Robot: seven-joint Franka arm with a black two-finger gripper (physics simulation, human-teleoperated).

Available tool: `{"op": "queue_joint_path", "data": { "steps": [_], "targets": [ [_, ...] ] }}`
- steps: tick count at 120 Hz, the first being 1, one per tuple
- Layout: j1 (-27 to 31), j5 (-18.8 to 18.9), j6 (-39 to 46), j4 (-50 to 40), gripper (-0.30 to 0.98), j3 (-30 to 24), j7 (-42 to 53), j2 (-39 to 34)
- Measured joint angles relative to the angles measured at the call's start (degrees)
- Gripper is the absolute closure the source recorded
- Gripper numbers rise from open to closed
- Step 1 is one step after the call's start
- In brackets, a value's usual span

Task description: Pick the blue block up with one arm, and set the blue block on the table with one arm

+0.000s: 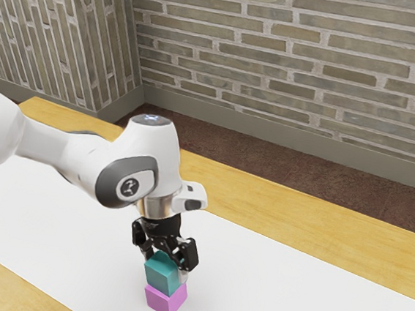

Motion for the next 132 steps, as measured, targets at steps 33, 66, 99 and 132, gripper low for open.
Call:
{"op": "queue_joint_path", "data": {
  "steps": [33,66,99,132],
  "targets": [
    [0.4,-0.1,0.2,-0.1,0.29,0.0,-1.0,0.7],
    [2.7,3.8,-3.0,0.3,0.35,0.3,-2.4,-7.9],
    [17.5,5.6,-6.7,0.9,0.34,0.4,1.5,-7.3],
    [21.8,5.6,-2.1,1.0,0.26,1.6,7.0,0.9]
  ]
}}
